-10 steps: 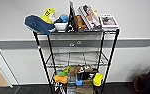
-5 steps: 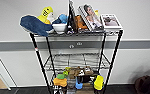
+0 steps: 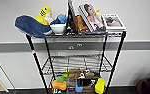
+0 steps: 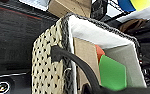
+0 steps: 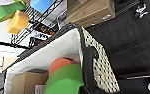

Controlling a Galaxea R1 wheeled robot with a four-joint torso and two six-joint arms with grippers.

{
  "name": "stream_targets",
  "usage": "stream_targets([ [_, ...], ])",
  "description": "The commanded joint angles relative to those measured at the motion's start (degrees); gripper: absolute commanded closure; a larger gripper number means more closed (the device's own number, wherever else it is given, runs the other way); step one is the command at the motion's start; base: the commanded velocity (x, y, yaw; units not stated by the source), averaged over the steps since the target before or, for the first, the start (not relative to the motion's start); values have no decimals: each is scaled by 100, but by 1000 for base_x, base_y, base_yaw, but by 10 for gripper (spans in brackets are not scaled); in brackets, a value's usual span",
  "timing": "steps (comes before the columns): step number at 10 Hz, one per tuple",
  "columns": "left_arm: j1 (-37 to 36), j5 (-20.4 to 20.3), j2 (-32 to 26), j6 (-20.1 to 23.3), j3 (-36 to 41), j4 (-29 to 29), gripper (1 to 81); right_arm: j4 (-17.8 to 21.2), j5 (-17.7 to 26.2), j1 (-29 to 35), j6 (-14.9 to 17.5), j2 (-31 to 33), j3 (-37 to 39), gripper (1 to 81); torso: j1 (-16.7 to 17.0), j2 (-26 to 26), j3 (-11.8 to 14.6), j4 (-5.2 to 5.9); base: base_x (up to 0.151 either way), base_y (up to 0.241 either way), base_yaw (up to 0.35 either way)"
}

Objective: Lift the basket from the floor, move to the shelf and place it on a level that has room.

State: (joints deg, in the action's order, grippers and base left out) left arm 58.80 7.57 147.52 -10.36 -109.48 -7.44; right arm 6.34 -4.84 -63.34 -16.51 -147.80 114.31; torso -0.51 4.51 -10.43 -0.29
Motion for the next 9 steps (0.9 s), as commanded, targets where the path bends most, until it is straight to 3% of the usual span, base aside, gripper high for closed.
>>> stream_targets([
  [1,-654,139,-90,43,269,23,811,-63,80,572,-11,152,-244,811,0,0,0,0,104,0,0],
  [9,-654,148,-108,43,269,23,811,-54,80,572,-11,152,-244,811,-2,0,0,0,96,0,0],
])
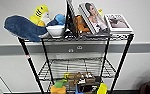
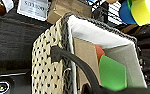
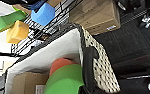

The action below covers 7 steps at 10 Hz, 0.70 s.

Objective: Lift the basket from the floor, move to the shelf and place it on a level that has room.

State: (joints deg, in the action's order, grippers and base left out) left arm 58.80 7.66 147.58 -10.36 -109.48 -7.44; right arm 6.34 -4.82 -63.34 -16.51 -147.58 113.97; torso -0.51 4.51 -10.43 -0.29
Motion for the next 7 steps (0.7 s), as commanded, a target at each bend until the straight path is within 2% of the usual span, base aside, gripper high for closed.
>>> stream_targets([
  [1,-654,140,-114,43,269,23,811,-54,77,572,-11,130,-210,811,0,0,0,0,78,0,0],
  [4,-654,140,-114,43,269,23,811,-54,77,572,-11,130,-201,811,0,0,0,0,73,0,0],
  [7,-654,140,-123,43,269,23,811,-63,77,555,-11,155,-261,811,-7,-2,-2,0,0,0,0],
])
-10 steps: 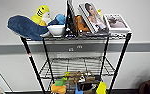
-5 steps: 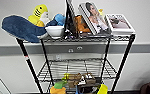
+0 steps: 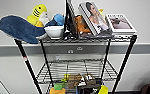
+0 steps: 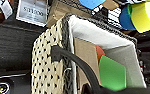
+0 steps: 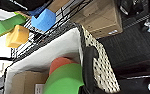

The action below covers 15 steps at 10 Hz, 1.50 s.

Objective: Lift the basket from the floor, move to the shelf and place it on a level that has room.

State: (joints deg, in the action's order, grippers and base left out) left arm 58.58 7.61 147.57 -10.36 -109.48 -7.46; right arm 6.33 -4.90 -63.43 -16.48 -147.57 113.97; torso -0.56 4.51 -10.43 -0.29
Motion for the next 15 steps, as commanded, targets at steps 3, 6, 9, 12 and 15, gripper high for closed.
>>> stream_targets([
  [3,-632,74,-384,43,751,34,811,-88,-2,598,-13,505,-885,811,2,0,0,0,0,0,0],
  [6,-676,-40,-806,43,1410,34,811,-88,-160,730,-13,1076,-1816,811,2,0,0,0,0,0,0],
  [9,-921,-145,-1247,34,2150,34,811,-97,-108,1010,-31,1455,-2460,811,2,0,0,0,0,0,0],
  [12,-1282,-137,-1738,17,3036,25,811,-62,77,1310,-39,1928,-3177,811,2,0,0,0,0,0,0],
  [15,-1624,-128,-2107,-18,3660,-10,811,-26,112,1617,-92,2421,-3900,811,0,0,0,0,0,0,0],
])
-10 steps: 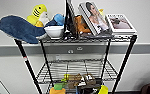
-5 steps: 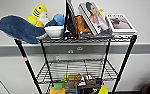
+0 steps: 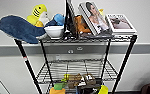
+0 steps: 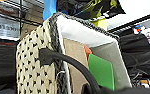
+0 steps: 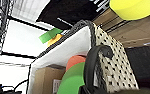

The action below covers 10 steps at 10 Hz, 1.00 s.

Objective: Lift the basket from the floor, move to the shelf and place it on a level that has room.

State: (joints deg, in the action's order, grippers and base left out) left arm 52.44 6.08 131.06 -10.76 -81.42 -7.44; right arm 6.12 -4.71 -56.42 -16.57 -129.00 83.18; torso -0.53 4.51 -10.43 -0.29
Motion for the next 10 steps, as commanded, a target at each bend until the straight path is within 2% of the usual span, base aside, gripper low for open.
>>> stream_targets([
  [1,-1099,33,-589,13,1118,-21,811,3,119,1030,-92,706,-1022,811,-2,0,0,0,0,0,0],
  [6,-1522,16,-1107,5,2110,-30,811,152,119,1505,-92,1338,-1945,811,-2,0,0,0,0,0,0],
  [10,-1899,16,-1459,-189,2842,-39,811,320,224,1900,-101,1743,-2544,811,-2,0,0,0,0,0,0],
])
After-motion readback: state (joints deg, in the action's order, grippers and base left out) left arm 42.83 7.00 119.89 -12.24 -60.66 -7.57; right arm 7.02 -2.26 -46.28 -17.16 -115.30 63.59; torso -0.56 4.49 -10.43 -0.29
